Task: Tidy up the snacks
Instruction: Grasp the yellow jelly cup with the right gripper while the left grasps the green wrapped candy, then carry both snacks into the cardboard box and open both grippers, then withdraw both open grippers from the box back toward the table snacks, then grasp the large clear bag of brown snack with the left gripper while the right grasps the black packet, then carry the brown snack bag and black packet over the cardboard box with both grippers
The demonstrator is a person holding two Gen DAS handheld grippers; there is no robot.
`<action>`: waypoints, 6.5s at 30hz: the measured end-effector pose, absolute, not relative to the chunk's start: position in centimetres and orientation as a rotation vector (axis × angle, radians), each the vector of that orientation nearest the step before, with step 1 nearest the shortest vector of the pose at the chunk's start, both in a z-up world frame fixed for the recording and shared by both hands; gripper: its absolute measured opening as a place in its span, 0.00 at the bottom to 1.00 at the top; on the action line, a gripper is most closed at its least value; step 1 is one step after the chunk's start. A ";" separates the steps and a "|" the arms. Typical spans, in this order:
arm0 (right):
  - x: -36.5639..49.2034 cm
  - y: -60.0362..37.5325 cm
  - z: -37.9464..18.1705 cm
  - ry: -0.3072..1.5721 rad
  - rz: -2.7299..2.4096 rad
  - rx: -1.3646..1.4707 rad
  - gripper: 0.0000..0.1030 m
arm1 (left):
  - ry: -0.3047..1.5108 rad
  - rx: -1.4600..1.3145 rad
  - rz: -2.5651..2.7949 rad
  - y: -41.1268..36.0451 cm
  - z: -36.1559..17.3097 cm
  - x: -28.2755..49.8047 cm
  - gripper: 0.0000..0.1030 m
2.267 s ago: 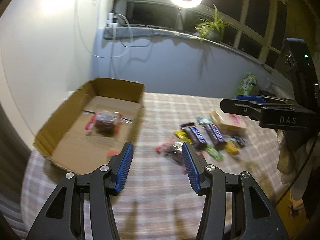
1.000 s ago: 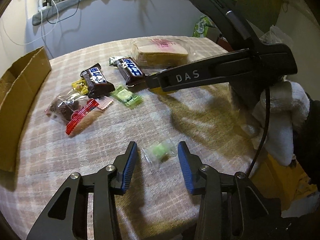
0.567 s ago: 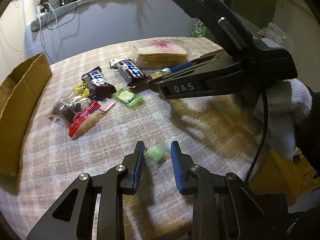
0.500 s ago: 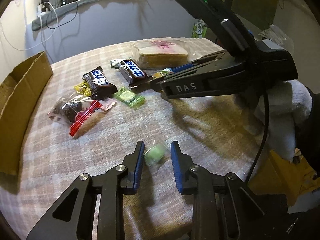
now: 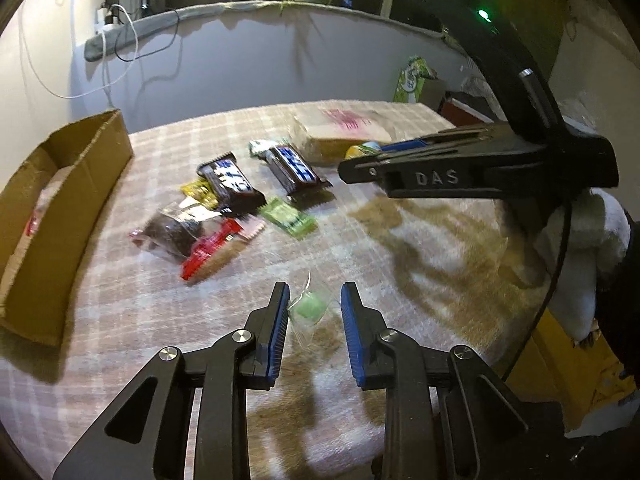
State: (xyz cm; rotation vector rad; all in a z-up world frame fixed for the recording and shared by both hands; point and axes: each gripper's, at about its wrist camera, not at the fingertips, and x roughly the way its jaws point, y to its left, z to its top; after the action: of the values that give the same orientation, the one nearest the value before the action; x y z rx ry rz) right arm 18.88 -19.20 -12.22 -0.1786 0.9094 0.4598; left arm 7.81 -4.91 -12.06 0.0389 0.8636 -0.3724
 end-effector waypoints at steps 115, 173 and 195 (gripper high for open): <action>21.0 -2.2 -3.4 0.716 0.663 -0.176 0.87 | 0.645 -0.127 0.051 14.0 -4.6 10.2 0.65; 22.6 -22.6 -15.6 0.966 0.367 -0.205 0.38 | 0.967 -0.082 -0.079 0.3 -14.6 17.0 0.40; 20.5 -23.4 -13.3 0.938 0.382 -0.156 0.25 | 0.896 -0.147 -0.096 2.1 -12.2 14.2 0.32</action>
State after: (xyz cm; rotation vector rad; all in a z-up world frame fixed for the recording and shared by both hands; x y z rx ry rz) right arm 20.54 -23.42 -13.35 -0.1563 0.9376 0.3820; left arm 14.24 2.05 -12.21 -0.1473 0.8964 -0.0960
